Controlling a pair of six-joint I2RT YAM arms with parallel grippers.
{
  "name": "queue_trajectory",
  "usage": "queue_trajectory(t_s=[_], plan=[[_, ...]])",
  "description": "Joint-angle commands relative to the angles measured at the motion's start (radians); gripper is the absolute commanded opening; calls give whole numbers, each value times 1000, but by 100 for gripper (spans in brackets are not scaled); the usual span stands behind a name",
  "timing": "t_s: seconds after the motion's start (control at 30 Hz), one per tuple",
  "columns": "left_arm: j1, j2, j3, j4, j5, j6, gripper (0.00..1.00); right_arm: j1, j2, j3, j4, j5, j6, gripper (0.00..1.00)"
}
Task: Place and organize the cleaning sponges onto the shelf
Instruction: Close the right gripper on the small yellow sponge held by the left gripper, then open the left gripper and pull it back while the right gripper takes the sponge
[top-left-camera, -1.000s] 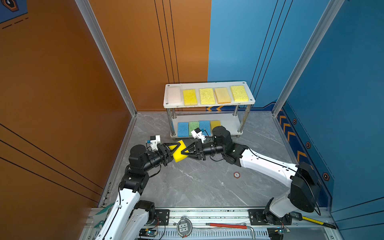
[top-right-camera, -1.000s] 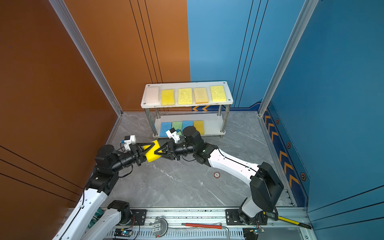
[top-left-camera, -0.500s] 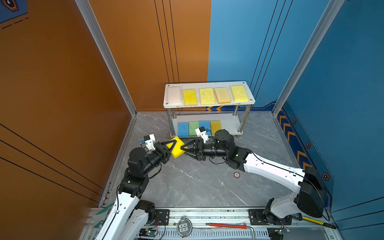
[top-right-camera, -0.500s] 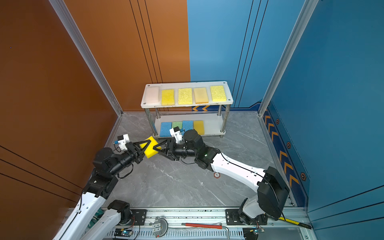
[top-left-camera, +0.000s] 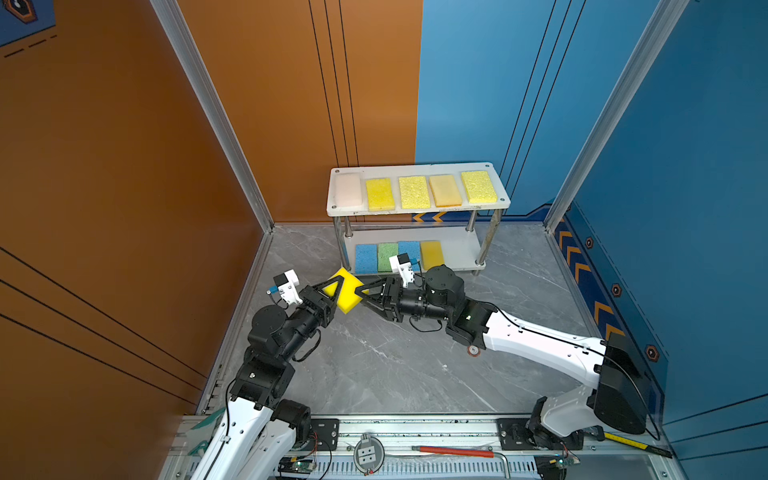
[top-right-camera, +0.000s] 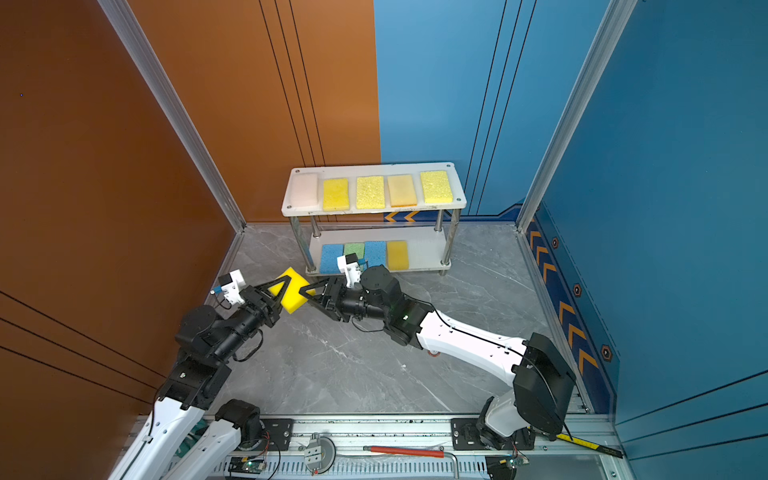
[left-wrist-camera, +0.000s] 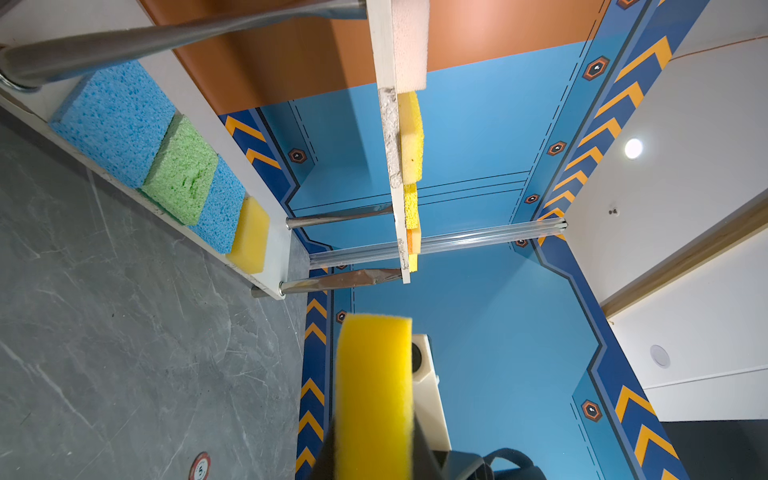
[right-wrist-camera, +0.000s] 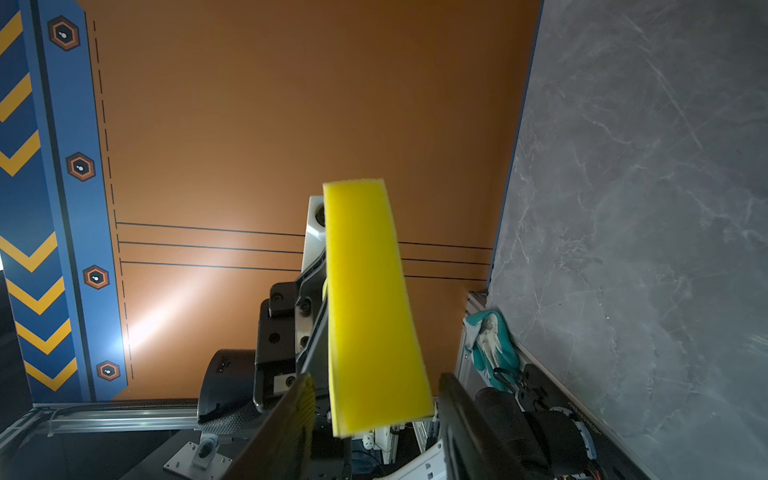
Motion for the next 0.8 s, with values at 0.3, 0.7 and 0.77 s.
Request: queue_trajectory(t_s=[0.3, 0.7, 0.77], plan=[[-10, -23, -19, -4, -30, 10, 13, 42, 61, 20, 88, 54, 38, 37], [19, -24, -6, -60, -6, 20, 34, 32, 71, 29, 97, 58, 41, 27], [32, -27, 4, -99, 11, 32, 40, 25, 59, 11, 94, 67, 39, 23]])
